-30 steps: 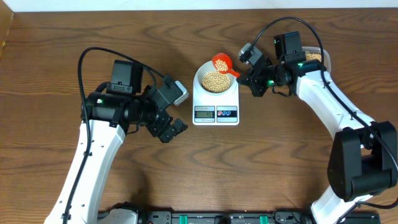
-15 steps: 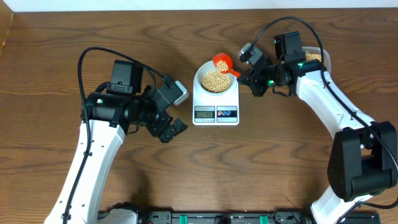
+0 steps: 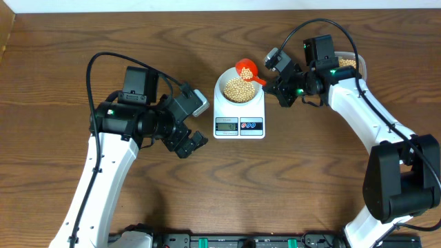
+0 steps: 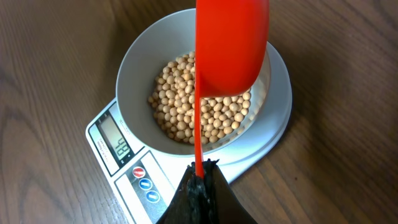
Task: Scoop item into bowl and weigh 50g on scale
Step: 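Tilt the red scoop over the bowl, trickling soybeans in slowly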
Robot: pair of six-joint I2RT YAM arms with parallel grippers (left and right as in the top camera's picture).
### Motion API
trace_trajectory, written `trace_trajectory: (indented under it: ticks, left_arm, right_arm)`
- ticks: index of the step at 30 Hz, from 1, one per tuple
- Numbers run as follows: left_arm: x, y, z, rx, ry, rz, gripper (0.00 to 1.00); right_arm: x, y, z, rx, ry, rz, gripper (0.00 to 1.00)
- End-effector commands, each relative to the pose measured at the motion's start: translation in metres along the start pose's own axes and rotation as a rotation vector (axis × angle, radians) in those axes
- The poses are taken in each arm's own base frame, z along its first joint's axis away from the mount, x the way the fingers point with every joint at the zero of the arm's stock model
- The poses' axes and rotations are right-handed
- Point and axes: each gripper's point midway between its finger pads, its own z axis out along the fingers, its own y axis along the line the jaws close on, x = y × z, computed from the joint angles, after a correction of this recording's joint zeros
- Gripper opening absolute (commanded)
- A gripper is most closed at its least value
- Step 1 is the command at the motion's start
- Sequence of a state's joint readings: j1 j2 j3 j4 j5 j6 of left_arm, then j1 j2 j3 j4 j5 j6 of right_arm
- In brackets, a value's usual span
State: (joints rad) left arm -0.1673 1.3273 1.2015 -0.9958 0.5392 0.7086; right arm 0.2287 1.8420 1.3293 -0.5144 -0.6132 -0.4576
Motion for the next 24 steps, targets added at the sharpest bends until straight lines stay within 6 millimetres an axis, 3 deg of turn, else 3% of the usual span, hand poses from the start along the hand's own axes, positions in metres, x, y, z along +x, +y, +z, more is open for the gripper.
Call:
trace_trajectory:
  ticks: [1, 24]
  left_arm:
    - [-0.0029, 0.0015, -0.007, -0.022, -0.01, 0.019, 0.98]
    - [-0.0029, 0.0015, -0.007, -0.022, -0.01, 0.019, 0.98]
  right_arm:
    - [-0.0065, 0.0056, -0.0012, -0.022, -0.019, -0.024, 0.01]
    - [-0.0075, 0.0077, -0.0021, -0.041, -0.028, 0.001, 0.01]
